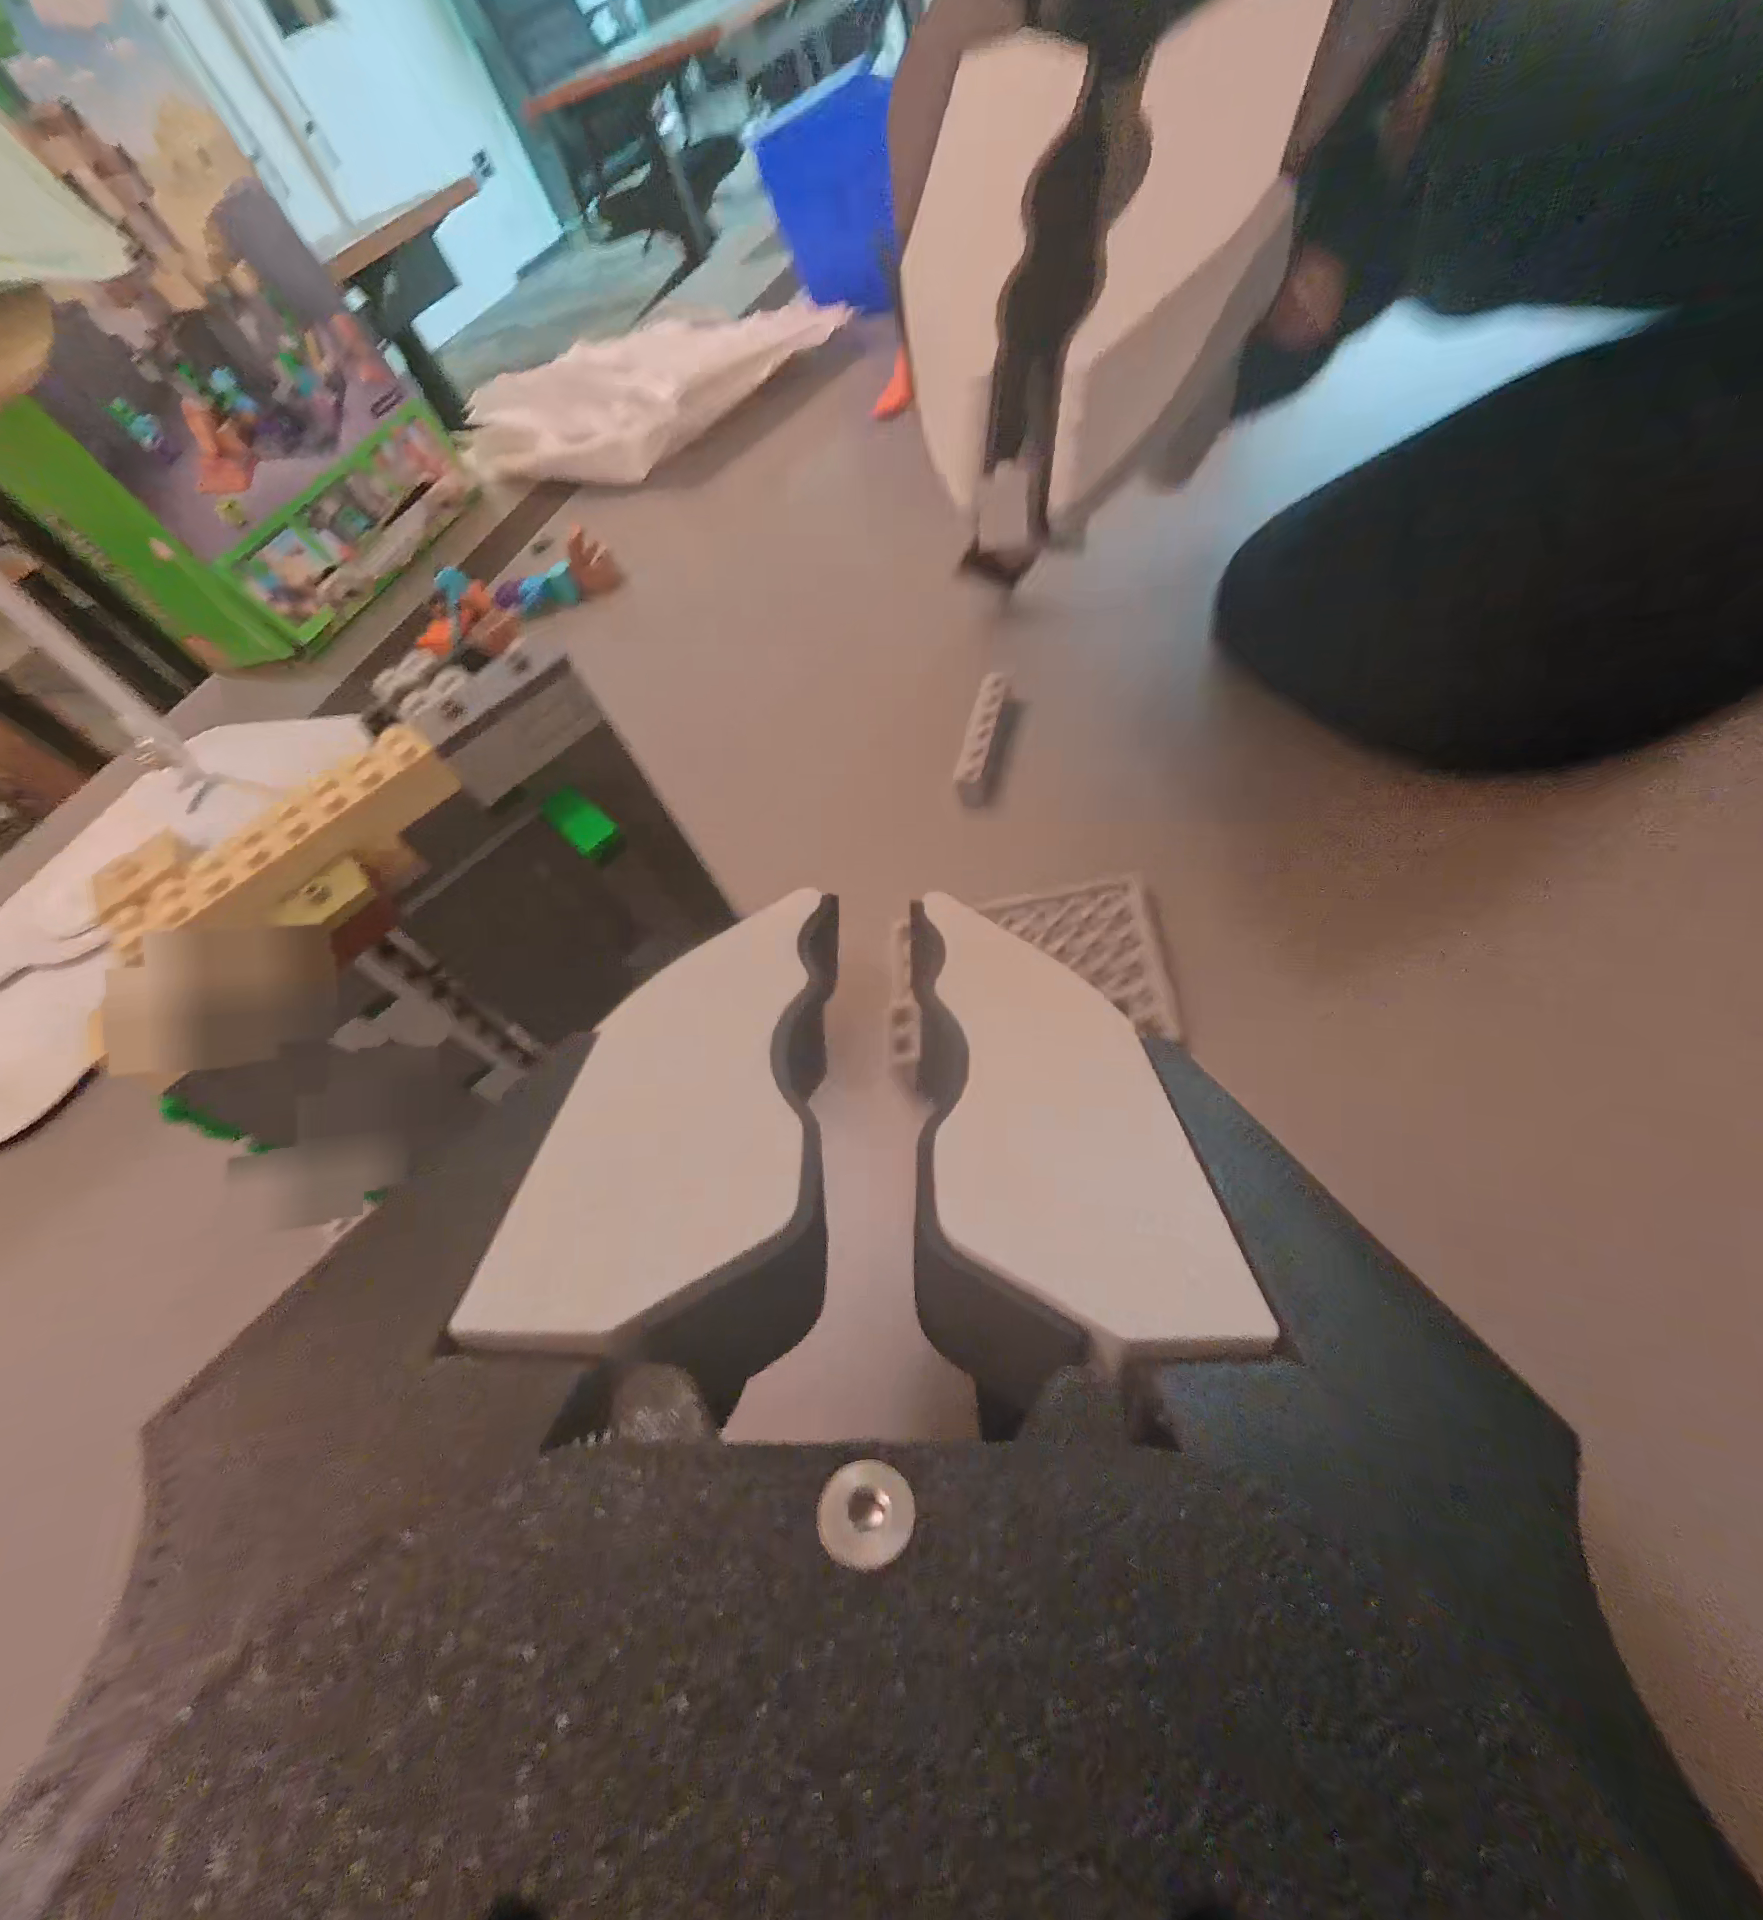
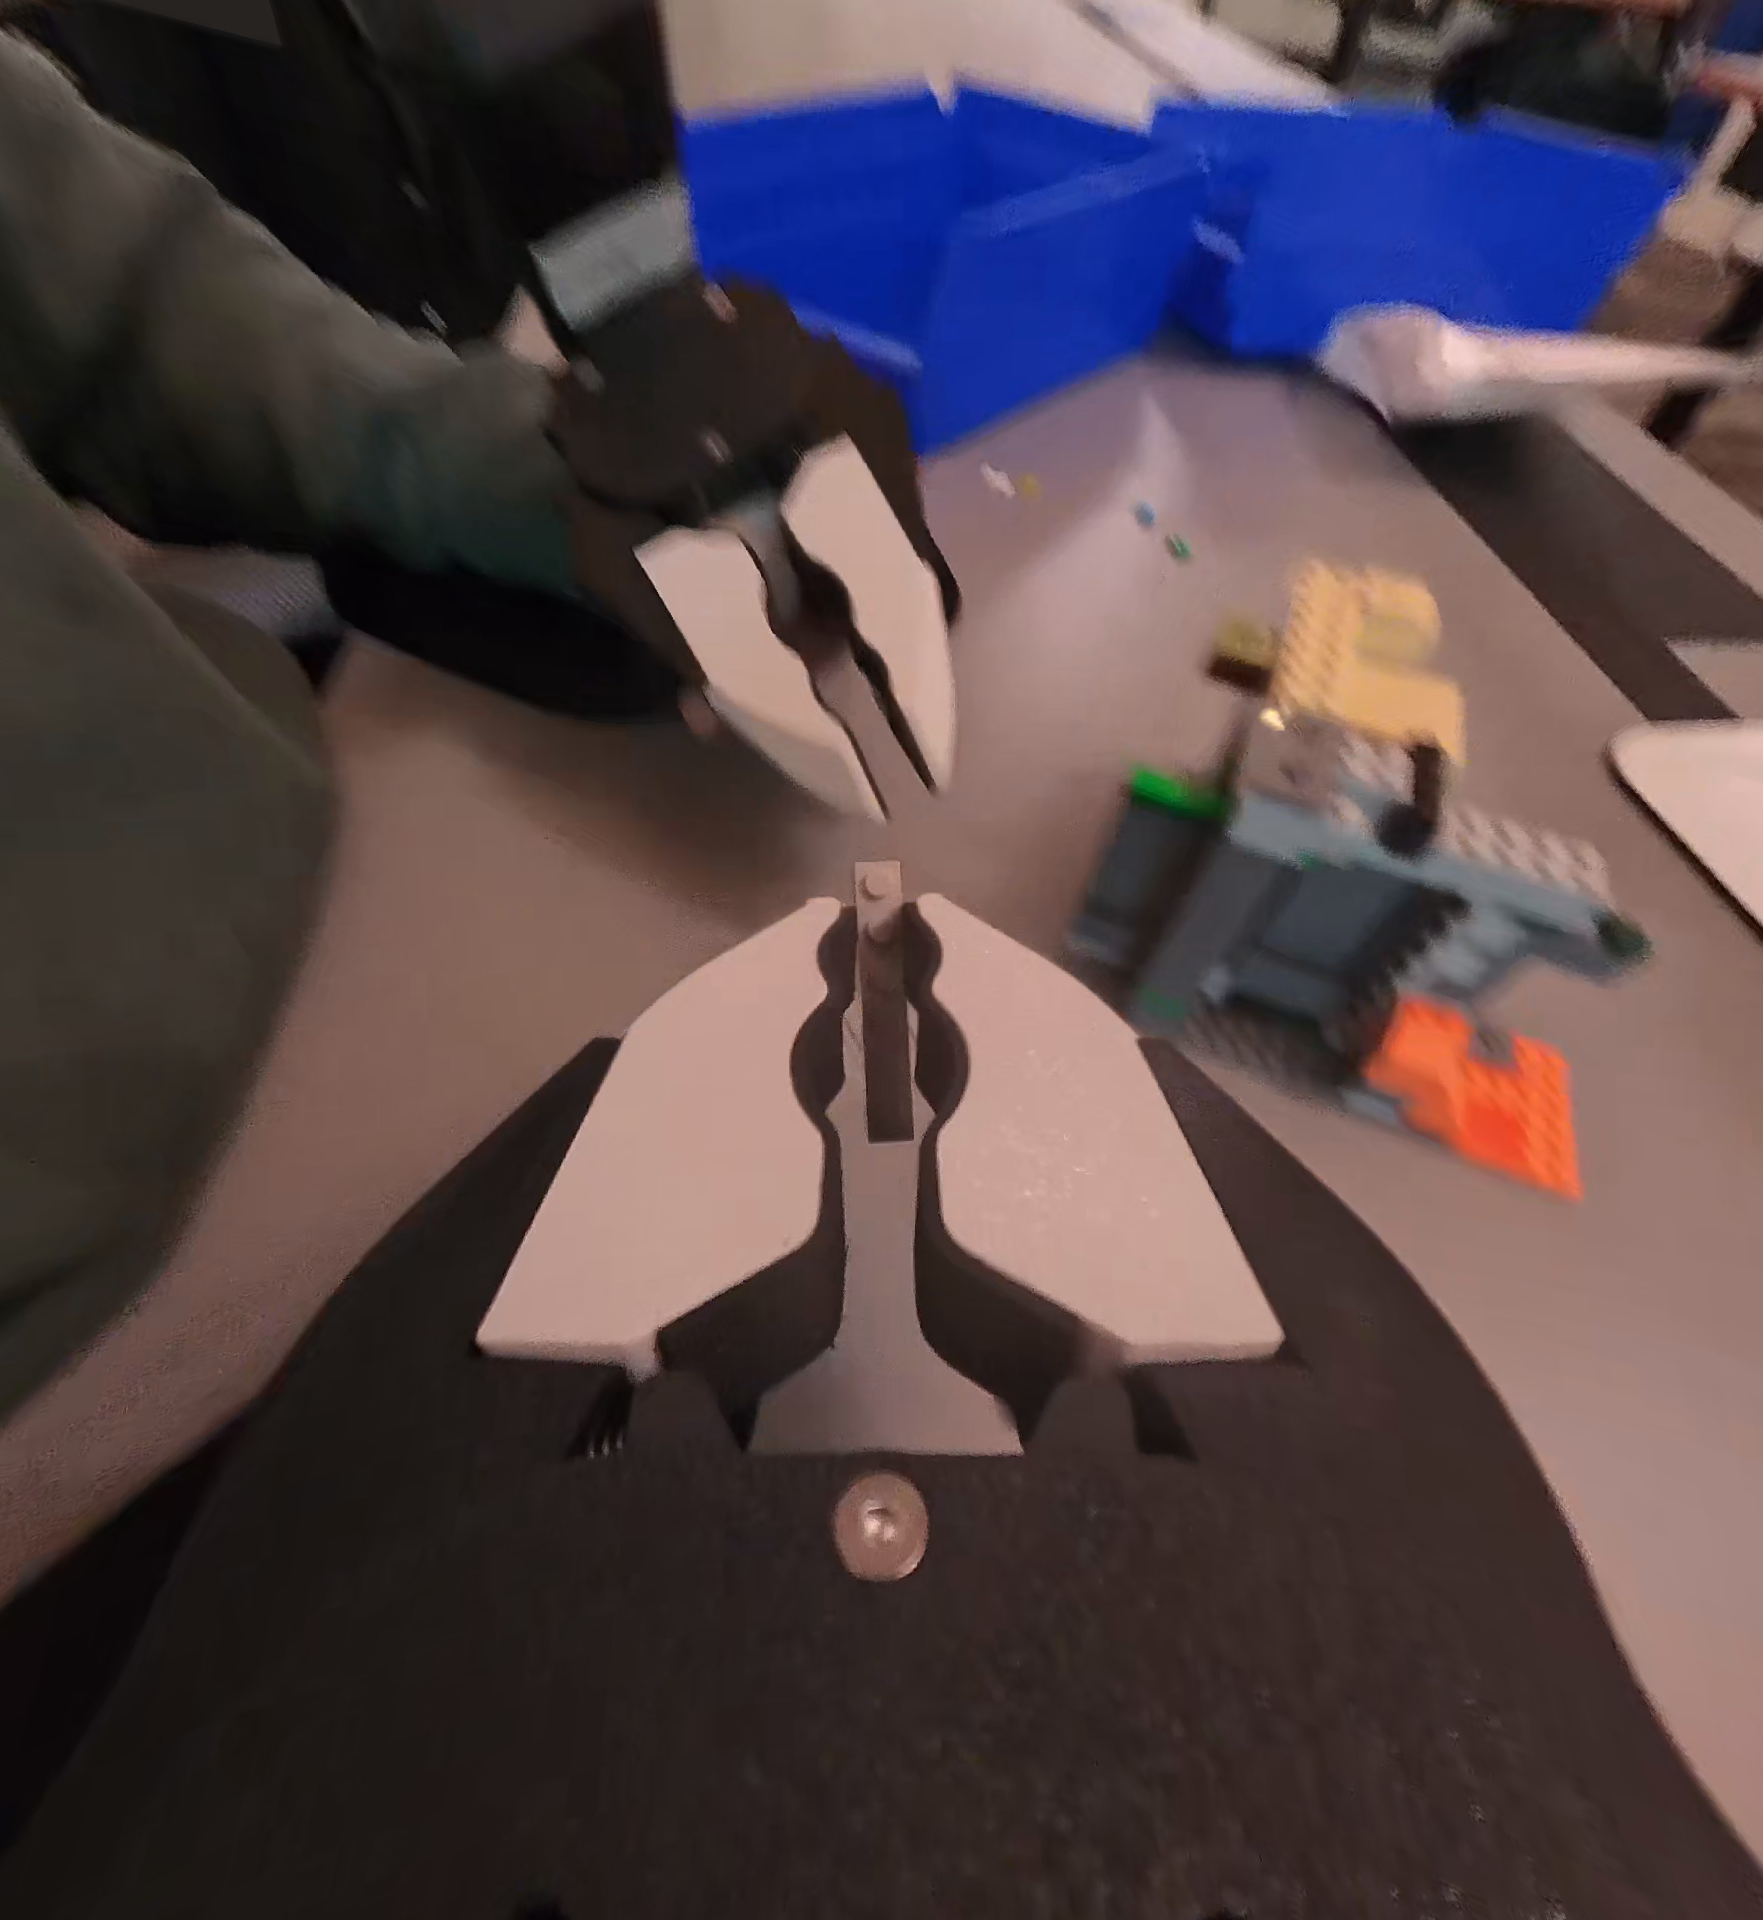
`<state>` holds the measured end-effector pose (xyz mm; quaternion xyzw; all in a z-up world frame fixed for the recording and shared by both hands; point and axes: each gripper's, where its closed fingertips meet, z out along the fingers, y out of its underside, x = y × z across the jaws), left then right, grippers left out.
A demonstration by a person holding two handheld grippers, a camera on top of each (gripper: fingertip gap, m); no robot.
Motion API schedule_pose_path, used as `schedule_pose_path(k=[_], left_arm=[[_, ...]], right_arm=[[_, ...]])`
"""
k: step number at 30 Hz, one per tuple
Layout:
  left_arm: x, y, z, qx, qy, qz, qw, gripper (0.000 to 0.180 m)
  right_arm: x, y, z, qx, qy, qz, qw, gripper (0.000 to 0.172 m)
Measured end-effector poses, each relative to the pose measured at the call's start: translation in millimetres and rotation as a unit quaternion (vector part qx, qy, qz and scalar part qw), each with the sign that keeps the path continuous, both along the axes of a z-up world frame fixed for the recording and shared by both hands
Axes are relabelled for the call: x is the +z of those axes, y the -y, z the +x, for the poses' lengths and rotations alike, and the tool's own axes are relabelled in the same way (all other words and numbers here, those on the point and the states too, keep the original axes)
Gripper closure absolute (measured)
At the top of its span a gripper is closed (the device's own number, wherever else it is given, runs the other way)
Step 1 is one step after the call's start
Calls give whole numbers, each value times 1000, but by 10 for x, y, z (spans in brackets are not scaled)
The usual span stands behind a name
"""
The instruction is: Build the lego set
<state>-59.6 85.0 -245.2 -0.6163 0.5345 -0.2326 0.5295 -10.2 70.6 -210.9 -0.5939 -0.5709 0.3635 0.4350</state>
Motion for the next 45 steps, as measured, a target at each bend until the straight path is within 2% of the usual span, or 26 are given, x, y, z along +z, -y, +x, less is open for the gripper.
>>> schedule_pose_path(k=[3,7,14,18,28,30,33,37,40,43,44,45], left_arm=[[139,181,151,-47,54,-48,996,160],[306,374,255,-97,105,-74,987,157],[528,440,253,-103,147,-49,982,170],[620,455,249,-108,174,-57,977,166],[619,501,227,-117,158,-50,979,174],[573,473,198,-111,132,-51,984,180],[472,451,155,-110,74,-65,989,180],[396,415,171,-94,33,-52,994,180],[353,423,222,-95,32,-43,994,180],[384,473,267,-106,65,-56,991,178],[414,489,289,-110,79,-62,989,161],[440,496,309,-111,88,-67,988,156]], right_arm=[[230,218,-291,38,-87,-18,995,164],[447,292,-448,50,-169,-52,983,164],[534,324,-493,57,-227,-98,967,164],[576,323,-512,49,-262,-110,958,164],[599,358,-514,51,-267,-86,958,164],[570,356,-477,54,-250,-76,964,164],[412,385,-377,70,-187,-63,978,164],[225,411,-267,71,-121,-53,989,164],[292,397,-221,61,-144,-63,986,164],[423,372,-204,52,-198,-81,975,164],[457,367,-207,51,-215,-87,971,164],[488,371,-211,54,-230,-94,967,164]])
